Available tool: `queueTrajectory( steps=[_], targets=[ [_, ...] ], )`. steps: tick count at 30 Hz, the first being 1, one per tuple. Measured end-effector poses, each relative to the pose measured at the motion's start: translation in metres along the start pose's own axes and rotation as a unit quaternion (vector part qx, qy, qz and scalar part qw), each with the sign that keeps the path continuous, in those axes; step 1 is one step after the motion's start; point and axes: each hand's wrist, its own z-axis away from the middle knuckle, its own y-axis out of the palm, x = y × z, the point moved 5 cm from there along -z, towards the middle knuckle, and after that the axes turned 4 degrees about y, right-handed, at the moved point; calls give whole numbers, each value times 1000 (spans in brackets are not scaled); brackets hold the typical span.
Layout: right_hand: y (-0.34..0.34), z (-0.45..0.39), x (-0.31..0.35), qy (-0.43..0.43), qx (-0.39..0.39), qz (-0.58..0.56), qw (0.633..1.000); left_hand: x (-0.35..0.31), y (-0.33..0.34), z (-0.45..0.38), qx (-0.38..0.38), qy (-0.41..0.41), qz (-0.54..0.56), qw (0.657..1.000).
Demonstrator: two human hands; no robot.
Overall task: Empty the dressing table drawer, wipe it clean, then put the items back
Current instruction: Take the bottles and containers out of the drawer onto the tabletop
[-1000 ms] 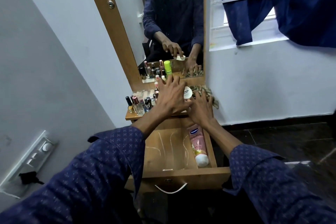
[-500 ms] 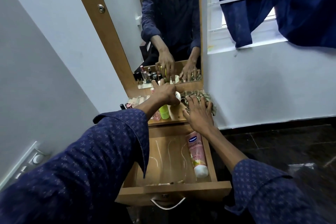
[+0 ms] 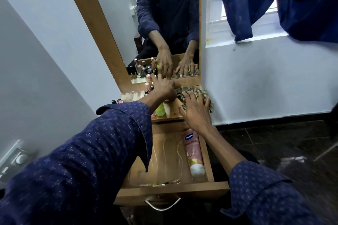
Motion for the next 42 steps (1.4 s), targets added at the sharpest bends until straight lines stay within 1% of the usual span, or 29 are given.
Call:
queueTrajectory(
  steps=[2, 5, 9, 11, 13, 15, 16, 18, 21, 23, 24, 25, 27, 28, 30, 32, 33, 34, 37, 40, 42],
  targets=[
    [0, 0, 0, 0, 0, -1, 1000, -1, 2, 2, -12, -4, -5, 1000],
    [1, 1, -1, 3, 9, -2, 1000, -5, 2, 8, -50, -10, -13, 999],
    [1, 0, -1, 6, 18, -3, 1000, -19, -6, 31, -135, -10, -20, 991],
    [-1, 0, 0, 4, 25, -8, 1000, -27, -5, 48, -216, -3, 27, 976],
    [-4, 2, 1, -1, 47, -24, 999, -36, 1, 75, -297, 15, 116, 948],
    [-10, 10, 3, -12, 73, -36, 997, -43, 12, 106, -348, 23, 236, 907],
    [-14, 16, 6, -22, 69, -27, 997, -46, 20, 121, -354, 15, 285, 891],
    [-27, 29, 14, -39, 22, 12, 999, -50, 42, 144, -339, -11, 340, 877],
    [-48, 57, 25, -34, -73, 71, 994, -53, 84, 156, -255, -67, 385, 885],
    [-54, 76, 26, -23, -113, 73, 991, -51, 112, 154, -200, -109, 434, 872],
    [-54, 84, 24, -16, -106, 54, 993, -51, 122, 153, -176, -125, 456, 863],
    [-52, 89, 20, -3, -81, 33, 996, -52, 132, 149, -142, -136, 470, 861],
    [-42, 99, 14, 22, -11, 46, 999, -59, 145, 147, -51, -141, 499, 854],
    [-37, 104, 11, 24, 16, 65, 997, -63, 150, 147, -9, -141, 529, 836],
    [-30, 112, 8, 17, 43, 74, 996, -71, 159, 144, 45, -148, 614, 774],
    [-26, 118, 7, 12, 51, 71, 996, -77, 166, 144, 78, -164, 675, 715],
    [-25, 119, 8, 14, 56, 71, 996, -80, 168, 146, 88, -168, 692, 697],
    [-25, 120, 8, 16, 62, 71, 995, -81, 169, 148, 95, -170, 701, 686],
    [-27, 123, 7, 20, 72, 54, 996, -82, 172, 150, 106, -172, 700, 685],
    [-30, 127, 3, 32, 84, 16, 996, -79, 174, 152, 108, -184, 702, 680],
    [-29, 127, -1, 44, 97, -22, 994, -78, 172, 156, 109, -176, 703, 681]
  ],
)
